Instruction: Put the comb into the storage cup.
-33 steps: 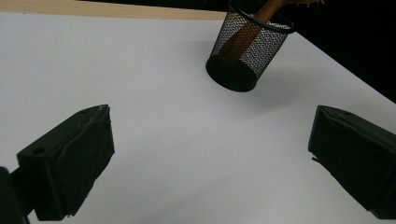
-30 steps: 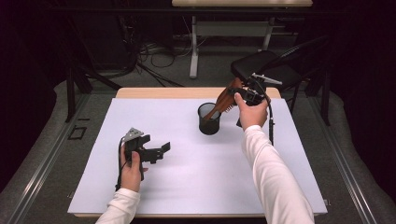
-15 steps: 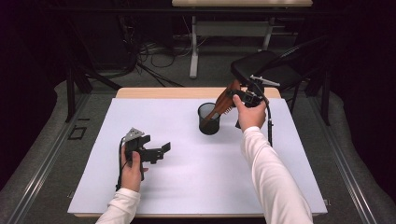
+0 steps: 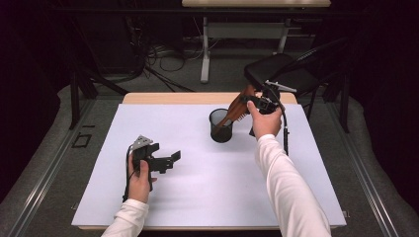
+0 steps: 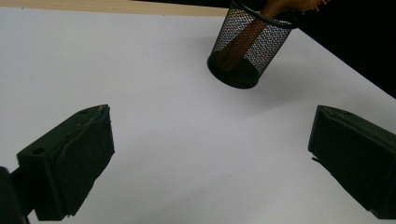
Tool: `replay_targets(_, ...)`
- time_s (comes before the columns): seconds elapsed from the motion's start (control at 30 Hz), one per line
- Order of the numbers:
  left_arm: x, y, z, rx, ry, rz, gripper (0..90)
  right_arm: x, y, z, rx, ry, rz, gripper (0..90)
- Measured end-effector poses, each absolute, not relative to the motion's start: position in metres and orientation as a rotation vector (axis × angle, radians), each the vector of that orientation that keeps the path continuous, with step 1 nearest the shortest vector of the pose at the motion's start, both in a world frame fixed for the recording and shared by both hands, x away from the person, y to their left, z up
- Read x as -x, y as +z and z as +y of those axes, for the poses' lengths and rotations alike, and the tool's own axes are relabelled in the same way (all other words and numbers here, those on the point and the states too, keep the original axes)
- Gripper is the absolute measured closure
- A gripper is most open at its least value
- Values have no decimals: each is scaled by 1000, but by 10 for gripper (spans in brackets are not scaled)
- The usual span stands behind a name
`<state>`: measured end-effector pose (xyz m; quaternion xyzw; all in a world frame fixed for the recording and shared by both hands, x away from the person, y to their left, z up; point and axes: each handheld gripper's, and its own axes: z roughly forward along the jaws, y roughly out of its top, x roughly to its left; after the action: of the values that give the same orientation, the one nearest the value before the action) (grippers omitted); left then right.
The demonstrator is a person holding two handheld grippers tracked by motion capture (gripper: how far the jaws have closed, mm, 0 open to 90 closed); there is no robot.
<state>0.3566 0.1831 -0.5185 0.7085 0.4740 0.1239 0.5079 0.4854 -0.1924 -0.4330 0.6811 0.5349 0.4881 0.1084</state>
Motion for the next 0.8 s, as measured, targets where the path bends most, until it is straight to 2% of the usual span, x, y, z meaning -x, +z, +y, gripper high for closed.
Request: replay_targets(0.8, -357, -519, 184, -1707, 297, 1151, 3, -486, -437, -197, -2049, 1465, 1564, 485)
